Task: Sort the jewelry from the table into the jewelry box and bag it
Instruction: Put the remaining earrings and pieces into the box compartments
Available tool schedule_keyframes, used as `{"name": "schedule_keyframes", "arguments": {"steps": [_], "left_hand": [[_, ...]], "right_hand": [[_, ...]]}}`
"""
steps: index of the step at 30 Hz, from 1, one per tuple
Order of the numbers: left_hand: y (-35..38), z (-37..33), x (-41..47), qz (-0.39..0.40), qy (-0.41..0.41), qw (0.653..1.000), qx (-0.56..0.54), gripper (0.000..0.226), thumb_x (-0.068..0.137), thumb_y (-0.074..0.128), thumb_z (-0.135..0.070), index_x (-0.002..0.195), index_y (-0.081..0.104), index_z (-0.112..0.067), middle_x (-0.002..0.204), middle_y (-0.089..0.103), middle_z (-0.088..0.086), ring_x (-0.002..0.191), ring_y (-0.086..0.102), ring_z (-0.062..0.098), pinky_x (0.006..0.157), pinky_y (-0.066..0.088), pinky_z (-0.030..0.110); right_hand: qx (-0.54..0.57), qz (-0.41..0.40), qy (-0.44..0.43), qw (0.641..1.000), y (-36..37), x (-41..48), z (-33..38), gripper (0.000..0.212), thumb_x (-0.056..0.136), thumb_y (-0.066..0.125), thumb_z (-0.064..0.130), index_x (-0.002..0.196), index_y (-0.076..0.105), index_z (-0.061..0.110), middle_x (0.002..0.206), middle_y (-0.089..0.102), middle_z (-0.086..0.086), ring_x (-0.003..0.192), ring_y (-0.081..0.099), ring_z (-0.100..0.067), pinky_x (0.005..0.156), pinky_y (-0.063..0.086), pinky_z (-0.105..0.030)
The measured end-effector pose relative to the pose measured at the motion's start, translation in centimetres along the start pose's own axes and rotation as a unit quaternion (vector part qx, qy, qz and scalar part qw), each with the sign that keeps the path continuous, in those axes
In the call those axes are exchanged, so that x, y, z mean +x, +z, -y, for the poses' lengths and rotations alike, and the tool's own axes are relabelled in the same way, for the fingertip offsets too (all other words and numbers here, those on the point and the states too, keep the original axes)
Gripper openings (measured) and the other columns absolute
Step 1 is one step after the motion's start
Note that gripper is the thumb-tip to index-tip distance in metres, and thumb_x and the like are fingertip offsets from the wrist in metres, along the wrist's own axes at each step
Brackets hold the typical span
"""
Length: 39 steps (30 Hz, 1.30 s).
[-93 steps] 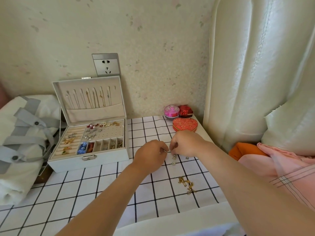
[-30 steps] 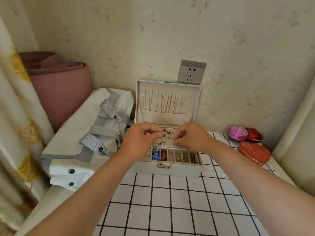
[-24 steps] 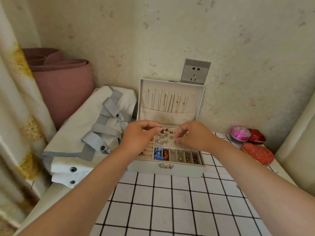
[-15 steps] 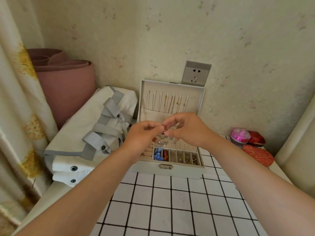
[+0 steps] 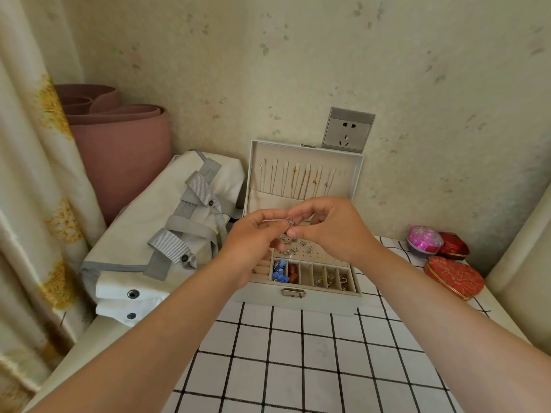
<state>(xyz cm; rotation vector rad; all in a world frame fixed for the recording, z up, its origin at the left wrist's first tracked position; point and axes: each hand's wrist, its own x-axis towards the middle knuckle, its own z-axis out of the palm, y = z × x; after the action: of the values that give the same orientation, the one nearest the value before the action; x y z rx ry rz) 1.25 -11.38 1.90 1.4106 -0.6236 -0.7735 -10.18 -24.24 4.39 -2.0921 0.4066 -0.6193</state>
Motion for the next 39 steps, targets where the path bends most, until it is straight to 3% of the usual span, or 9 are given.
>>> {"name": "schedule_keyframes", "arguments": {"steps": [4, 6, 11, 13, 18, 22, 26, 33, 39], "left_hand": [[0.0, 0.2, 0.4, -0.017, 0.030, 0.999, 0.033, 0.014, 0.092, 0.066, -0.019, 0.106, 0.069, -0.021, 0.084, 0.074, -0.005, 0.063, 0.062, 0.008, 0.050, 0.043, 0.013], [-0.3, 0.8, 0.8, -0.042, 0.071, 0.990, 0.118, 0.012, 0.093, 0.064, -0.021, 0.104, 0.069, -0.024, 0.087, 0.074, -0.007, 0.071, 0.064, 0.005, 0.062, 0.049, 0.015], [-1.0, 2.5, 1.0, -0.021, 0.204, 0.874, 0.440, 0.019, 0.097, 0.055, -0.027, 0.111, 0.068, -0.032, 0.108, 0.065, -0.015, 0.101, 0.055, 0.003, 0.087, 0.046, 0.024], [-1.0, 3.0, 1.0, 0.012, 0.241, 0.833, 0.498, 0.027, 0.098, 0.053, -0.029, 0.122, 0.066, -0.028, 0.121, 0.061, -0.012, 0.117, 0.045, 0.007, 0.099, 0.042, 0.029], [-0.7, 3.9, 1.1, 0.082, 0.273, 0.771, 0.569, 0.040, 0.096, 0.050, -0.034, 0.134, 0.057, -0.025, 0.135, 0.056, -0.011, 0.124, 0.040, 0.013, 0.106, 0.038, 0.038], [-0.7, 4.3, 1.2, 0.093, 0.280, 0.757, 0.583, 0.040, 0.096, 0.050, -0.036, 0.134, 0.058, -0.025, 0.135, 0.056, -0.012, 0.124, 0.040, 0.012, 0.107, 0.036, 0.037], [-0.6, 4.4, 1.1, 0.092, 0.286, 0.755, 0.583, 0.039, 0.096, 0.050, -0.036, 0.132, 0.058, -0.025, 0.130, 0.058, -0.011, 0.121, 0.040, 0.011, 0.106, 0.036, 0.035], [-0.2, 4.2, 1.0, 0.088, 0.309, 0.758, 0.567, 0.043, 0.096, 0.049, -0.034, 0.138, 0.053, -0.025, 0.134, 0.054, -0.012, 0.124, 0.038, 0.011, 0.105, 0.037, 0.038], [0.4, 4.5, 0.7, 0.117, 0.310, 0.752, 0.569, 0.041, 0.095, 0.047, -0.037, 0.133, 0.057, -0.028, 0.131, 0.053, -0.016, 0.123, 0.036, 0.009, 0.102, 0.037, 0.037]], "right_hand": [[-0.009, -0.012, 0.000, 1.000, 0.3, 0.0, -0.2, 0.020, 0.079, 0.082, 0.008, 0.093, 0.080, 0.022, 0.084, 0.077, 0.004, 0.064, 0.065, -0.008, 0.069, 0.057, -0.022], [-0.032, -0.021, 0.016, 0.999, 0.3, 0.0, -1.0, 0.014, 0.083, 0.079, 0.013, 0.092, 0.080, 0.023, 0.083, 0.077, 0.009, 0.075, 0.069, -0.004, 0.078, 0.057, -0.024], [-0.244, 0.002, 0.085, 0.966, 0.3, -0.9, -3.4, 0.009, 0.086, 0.077, 0.023, 0.093, 0.080, 0.028, 0.095, 0.074, 0.015, 0.087, 0.065, 0.002, 0.087, 0.052, -0.024], [-0.292, 0.004, 0.099, 0.951, 0.5, -1.3, -3.6, 0.007, 0.085, 0.077, 0.026, 0.091, 0.079, 0.030, 0.094, 0.074, 0.016, 0.085, 0.065, 0.000, 0.084, 0.054, -0.026], [-0.371, -0.007, 0.068, 0.926, 1.2, -1.4, -3.3, 0.004, 0.087, 0.073, 0.031, 0.086, 0.076, 0.029, 0.086, 0.072, 0.013, 0.079, 0.064, -0.005, 0.076, 0.054, -0.029], [-0.425, 0.017, 0.022, 0.905, 1.1, -1.4, -3.2, 0.012, 0.088, 0.067, 0.026, 0.081, 0.076, 0.027, 0.085, 0.071, 0.009, 0.080, 0.064, -0.010, 0.072, 0.055, -0.032], [-0.388, 0.069, 0.001, 0.919, 0.6, -1.4, -3.5, 0.014, 0.086, 0.065, 0.025, 0.079, 0.076, 0.027, 0.085, 0.068, 0.010, 0.078, 0.063, -0.010, 0.071, 0.056, -0.036], [-0.358, -0.006, 0.013, 0.934, -2.3, -0.3, -4.5, 0.020, 0.089, 0.067, 0.015, 0.094, 0.072, 0.034, 0.094, 0.060, 0.014, 0.086, 0.059, -0.007, 0.080, 0.052, -0.031], [-0.347, 0.053, 0.038, 0.936, -1.4, -0.6, -5.0, 0.017, 0.086, 0.075, 0.029, 0.102, 0.073, 0.033, 0.096, 0.064, 0.015, 0.089, 0.061, -0.005, 0.085, 0.054, -0.032]]}}
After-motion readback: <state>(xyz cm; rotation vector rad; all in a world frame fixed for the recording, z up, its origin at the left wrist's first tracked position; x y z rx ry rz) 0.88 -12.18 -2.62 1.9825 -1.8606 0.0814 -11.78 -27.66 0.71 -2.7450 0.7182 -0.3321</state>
